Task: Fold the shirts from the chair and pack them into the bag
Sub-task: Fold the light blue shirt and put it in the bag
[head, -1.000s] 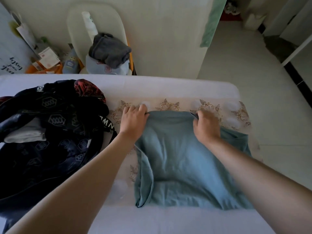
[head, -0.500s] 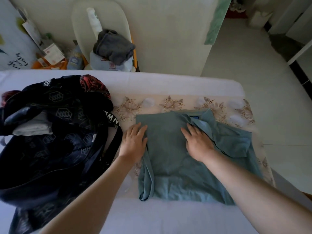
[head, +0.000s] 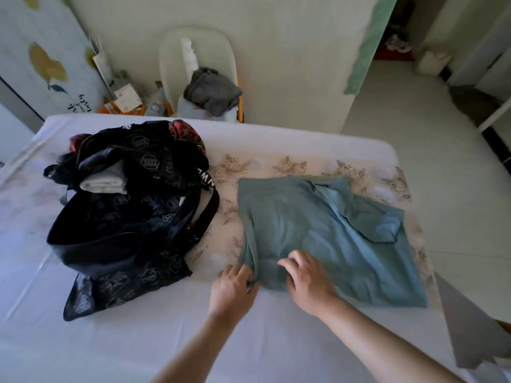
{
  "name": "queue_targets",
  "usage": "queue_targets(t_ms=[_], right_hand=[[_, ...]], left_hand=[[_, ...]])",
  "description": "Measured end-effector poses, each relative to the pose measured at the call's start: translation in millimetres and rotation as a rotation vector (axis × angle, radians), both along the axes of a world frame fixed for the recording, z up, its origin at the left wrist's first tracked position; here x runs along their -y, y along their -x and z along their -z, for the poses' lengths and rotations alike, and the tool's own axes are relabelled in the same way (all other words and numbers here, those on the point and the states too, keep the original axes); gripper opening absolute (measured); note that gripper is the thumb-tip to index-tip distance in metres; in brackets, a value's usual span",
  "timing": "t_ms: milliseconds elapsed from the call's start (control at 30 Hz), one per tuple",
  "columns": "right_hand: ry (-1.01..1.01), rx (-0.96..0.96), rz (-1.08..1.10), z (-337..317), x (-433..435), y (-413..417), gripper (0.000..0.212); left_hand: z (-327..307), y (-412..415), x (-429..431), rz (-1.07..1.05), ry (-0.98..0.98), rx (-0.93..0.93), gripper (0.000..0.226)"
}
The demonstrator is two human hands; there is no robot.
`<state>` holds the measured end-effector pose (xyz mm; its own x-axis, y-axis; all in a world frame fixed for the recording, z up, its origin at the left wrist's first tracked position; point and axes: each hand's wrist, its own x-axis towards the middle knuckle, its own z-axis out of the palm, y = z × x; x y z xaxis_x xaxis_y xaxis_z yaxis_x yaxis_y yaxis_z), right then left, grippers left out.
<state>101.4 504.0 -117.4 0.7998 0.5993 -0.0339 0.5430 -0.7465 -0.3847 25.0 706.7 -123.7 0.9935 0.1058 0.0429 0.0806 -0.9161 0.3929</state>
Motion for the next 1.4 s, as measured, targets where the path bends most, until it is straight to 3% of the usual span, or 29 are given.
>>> queue_targets(t_ms=[133, 233, 300, 367, 467, 567, 700, 833, 900, 967, 1033, 1133, 1200, 1267, 1333, 1400], right_hand=[[0.150, -0.154, 0.022, -2.0, 10.2, 21.0, 0.043], [0.215, -0.121, 0.004, -5.4, 15.8, 27.8, 0.045], [0.273, -0.105, -0.010, -7.8, 17.5, 29.2, 0.046], [0.301, -0.109, -0.019, -7.2, 20.4, 30.4, 0.049], [0.281, -0.112, -0.006, -3.8, 25.6, 32.5, 0.056], [0.306, -0.061, 0.020, -1.0, 25.5, 34.2, 0.059], [0.409, -0.018, 0.034, -5.9, 25.3, 30.7, 0.052], [0.185, -0.233, -0.045, -6.2, 21.4, 23.6, 0.037], [0.132, -0.385, -0.098, -15.7, 12.1, 25.8, 0.036], [0.101, -0.495, -0.085, -24.9, 8.7, 25.7, 0.033], [0.025, -0.484, 0.035, -33.3, 15.0, 14.1, 0.027], [-0.030, -0.277, 0.224, -35.5, 49.1, -16.0, 0.026], [0.055, -0.112, 0.276, -35.3, 80.2, -32.8, 0.033], [0.210, -0.021, 0.271, -32.3, 111.1, -45.0, 0.053], [0.419, -0.094, 0.259, -28.7, 134.5, -53.0, 0.076], [0.550, -0.146, 0.268, -23.0, 147.2, -59.6, 0.078]], left_hand=[[9.8, 20.0, 3.4, -0.162, 0.067, 0.004, 0.019], [-5.8, 20.1, 9.9, -0.312, 0.436, 0.065, 0.013], [-20.4, 14.5, 10.7, -0.591, 0.755, 0.047, 0.010], [-27.1, 11.7, 1.0, -0.829, 0.943, 0.078, 0.010], [-22.3, 16.5, -20.1, -0.892, 0.849, -0.085, 0.013], [-15.5, 22.0, -27.0, -0.721, 0.750, -0.215, 0.024], [-24.7, 15.3, -32.4, -0.576, 0.403, -0.243, 0.014], [-33.9, 14.6, -47.7, -0.404, -0.133, -0.337, 0.018], [-34.0, 16.5, -51.7, -0.364, -0.332, -0.466, 0.030], [-30.6, 16.5, -47.1, -0.308, -0.469, -0.476, 0.040], [-33.0, 5.1, -33.4, -0.243, -0.469, -0.369, 0.036], [-39.3, -32.8, -1.9, -0.071, -0.334, -0.240, 0.027], [-45.7, -61.3, 22.6, 0.075, -0.222, -0.240, 0.029], [-51.6, -89.2, 44.9, 0.202, -0.173, -0.228, 0.035], [-51.6, -115.3, 62.5, 0.321, -0.172, -0.196, 0.046], [-46.6, -138.2, 76.2, 0.438, -0.177, -0.185, 0.056]])
